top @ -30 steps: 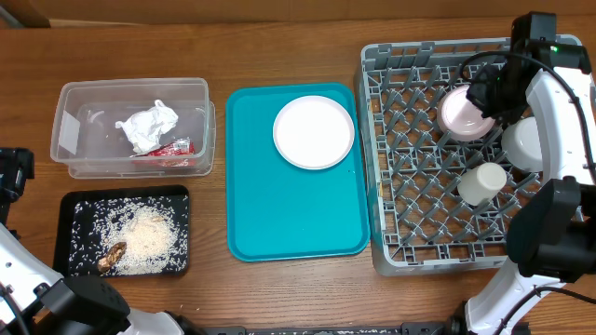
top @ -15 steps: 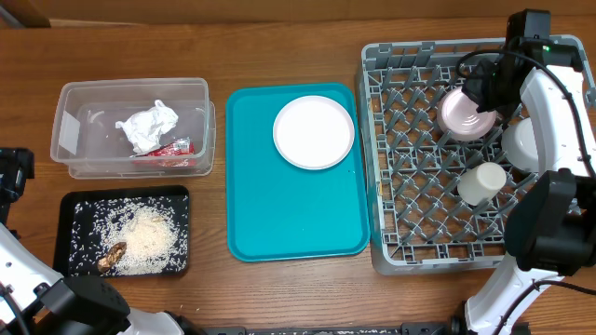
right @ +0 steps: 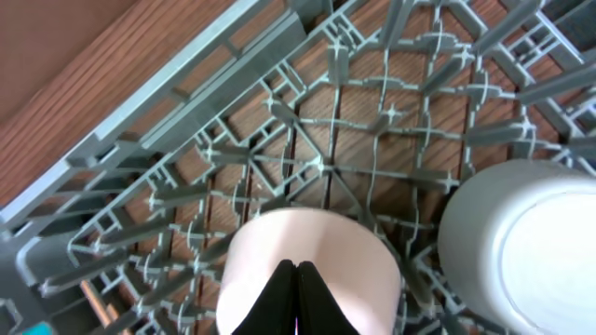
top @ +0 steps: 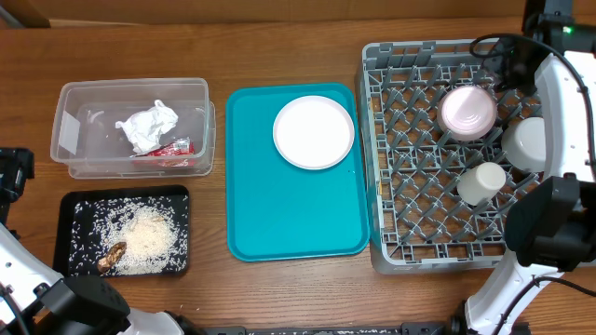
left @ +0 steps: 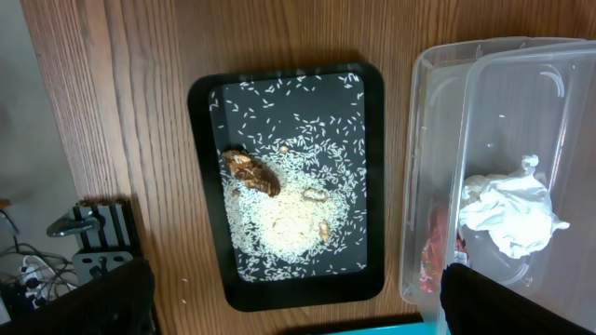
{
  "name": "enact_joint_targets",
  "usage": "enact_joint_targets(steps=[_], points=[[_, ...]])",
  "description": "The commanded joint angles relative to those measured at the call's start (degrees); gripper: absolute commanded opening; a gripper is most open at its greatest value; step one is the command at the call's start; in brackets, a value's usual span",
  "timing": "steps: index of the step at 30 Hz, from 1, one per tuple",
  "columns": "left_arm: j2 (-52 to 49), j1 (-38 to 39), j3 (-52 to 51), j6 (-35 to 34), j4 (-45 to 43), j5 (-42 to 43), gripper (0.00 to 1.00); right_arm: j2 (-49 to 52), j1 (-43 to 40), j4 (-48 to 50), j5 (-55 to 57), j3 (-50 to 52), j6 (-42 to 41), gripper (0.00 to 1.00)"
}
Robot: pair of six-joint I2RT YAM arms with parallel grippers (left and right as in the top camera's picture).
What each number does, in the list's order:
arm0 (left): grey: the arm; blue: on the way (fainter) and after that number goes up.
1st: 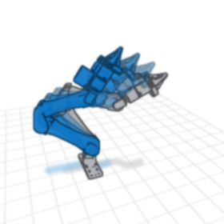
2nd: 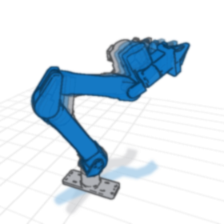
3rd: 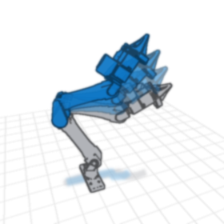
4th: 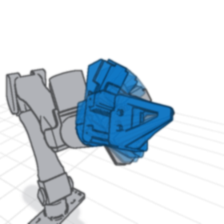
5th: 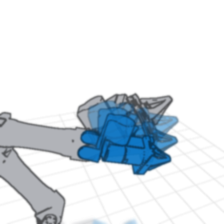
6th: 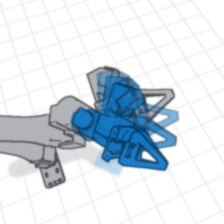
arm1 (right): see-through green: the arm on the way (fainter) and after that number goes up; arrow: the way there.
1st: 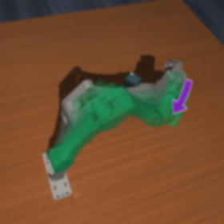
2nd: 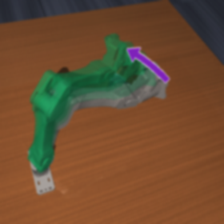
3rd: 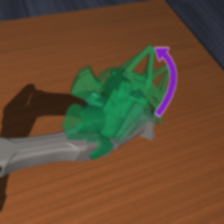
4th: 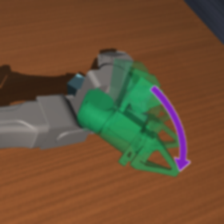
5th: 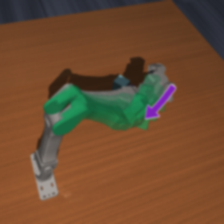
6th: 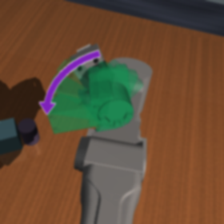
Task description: Sort waste into correct bins and load items into the dishwasher
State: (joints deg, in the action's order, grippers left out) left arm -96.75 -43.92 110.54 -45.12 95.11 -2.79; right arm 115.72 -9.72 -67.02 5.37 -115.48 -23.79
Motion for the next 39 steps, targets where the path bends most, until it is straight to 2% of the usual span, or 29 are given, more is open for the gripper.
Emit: enact_joint_targets(steps=[1,7,9,10,11,12,13,15,22,26,30,39], points=[[0.48,-0.26,0.72,-1.18,-0.02,-0.59,1.0,-2.34,0.59,-1.64,-6.21,-2.51,0.07,0.04],[0.48,-0.26,0.72,-1.18,-0.02,-0.59,1.0,-3.32,5.29,-3.3,-32.15,-2.49,9.92,0.04],[0.48,-0.26,0.72,-1.18,-0.02,-0.59,1.0,-3.32,8.11,-3.65,-34.77,-2.49,10.78,0.1],[0.48,-0.26,0.72,-1.18,-0.02,-0.59,1.0,-3.32,9.88,-3.67,-34.82,-2.49,10.8,0.22],[0.48,-0.26,0.72,-1.18,-0.02,-0.59,1.0,-3.32,11.74,-3.58,-34.77,-2.49,11.21,0.4],[0.48,-0.26,0.72,-1.18,-0.02,-0.59,1.0,-3.3,14.1,-3.3,-34.71,-2.47,12.52,0.63],[0.48,-0.26,0.72,-1.18,-0.02,-0.59,1.0,-3.21,16.15,-2.89,-34.27,-2.34,13.77,0.82],[0.48,-0.26,0.72,-1.18,-0.02,-0.59,1.0,-3.04,20.39,-1.95,-31.87,-2.21,15.15,0.98],[0.48,-0.26,0.72,-1.18,-0.02,-0.59,1.0,0.74,35.26,2.12,-17.73,-2.12,11.98,1.0],[0.48,-0.26,0.72,-1.18,0.0,-0.59,1.0,3.93,39.71,3.54,-12.57,-2.12,10.95,1.0],[0.48,-0.26,0.72,-1.18,-0.02,-0.59,1.0,6.32,41.38,2.8,-1.66,-2.12,-0.81,1.0],[0.48,-0.26,0.72,-1.18,-0.02,-0.61,1.0,6.84,40.48,-0.13,-0.85,0.28,-19.96,1.0]])
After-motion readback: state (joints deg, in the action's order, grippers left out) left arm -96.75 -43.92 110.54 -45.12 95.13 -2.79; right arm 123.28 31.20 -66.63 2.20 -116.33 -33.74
